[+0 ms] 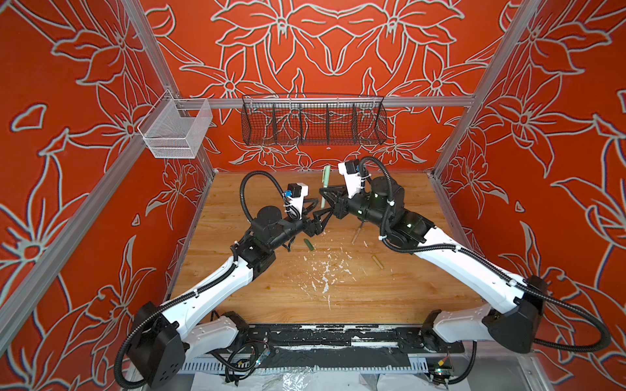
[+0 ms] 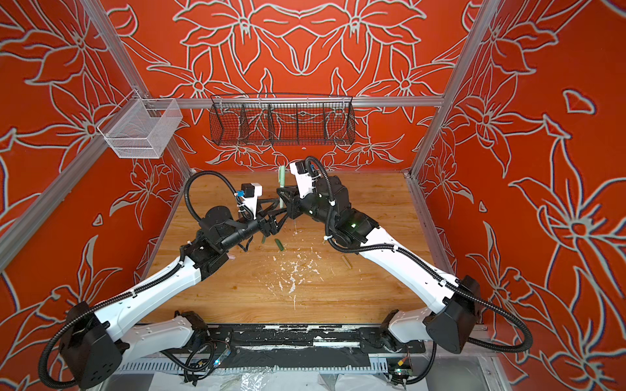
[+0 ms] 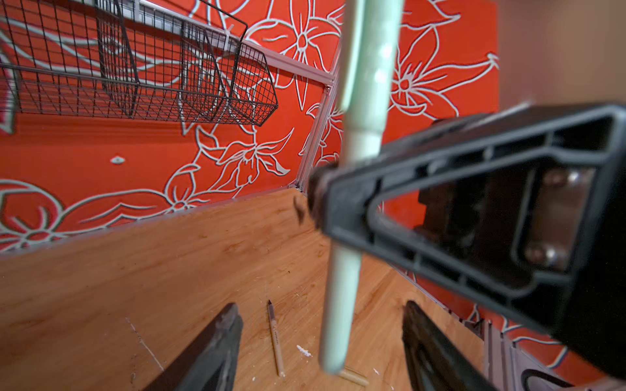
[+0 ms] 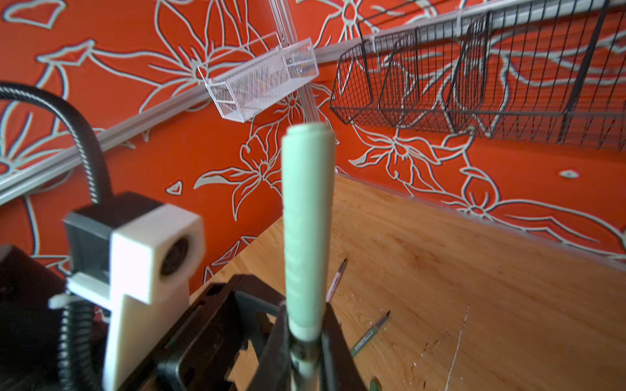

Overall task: Insert the pens into the pen caps
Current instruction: 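Carry the capped pen away with the right gripper and lower it toward the table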

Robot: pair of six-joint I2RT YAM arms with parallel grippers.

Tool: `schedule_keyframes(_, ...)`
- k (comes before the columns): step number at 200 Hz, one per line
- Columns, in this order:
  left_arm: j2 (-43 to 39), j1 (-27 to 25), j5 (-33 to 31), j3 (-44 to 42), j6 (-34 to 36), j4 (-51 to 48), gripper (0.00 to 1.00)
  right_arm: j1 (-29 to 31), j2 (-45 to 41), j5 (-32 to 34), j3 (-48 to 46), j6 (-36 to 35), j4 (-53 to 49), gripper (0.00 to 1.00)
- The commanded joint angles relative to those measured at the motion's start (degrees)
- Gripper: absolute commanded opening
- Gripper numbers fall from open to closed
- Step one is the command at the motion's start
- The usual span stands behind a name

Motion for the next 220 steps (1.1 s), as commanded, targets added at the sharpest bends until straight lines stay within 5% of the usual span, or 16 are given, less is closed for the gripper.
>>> schedule_keyframes(1,-2.4,-0.3,-1.7,-0.6,0.0,2.6,0.79,-2.1,0.6,2.6,4.6,0.3,-1.2,0.00)
schedule_keyframes(35,-4.5,-0.3,-9.4,-1.4,-0.5,2.3,0.86,-7.1,0.6,2.2,3.4,3.6,-5.6,0.00)
schedule_keyframes(99,-3.3,0.0,-38.7,-0.3,-6.4,-7.5,0.97,-16.6,7.3,-2.4,-1.6,7.6,-11.4,0.00)
schedule_keyframes(138,0.1,2.1,-37.4,2.3,-10.5,-13.0,0.97,-20.1,17.2,-4.5,1.3,8.1,-16.3,0.00)
schedule_keyframes(220,0.9,4.4,-32.9,3.0,-11.0,-13.2,0.97,-22.6,45.5,-8.2,23.6,4.6,-36.5,0.00)
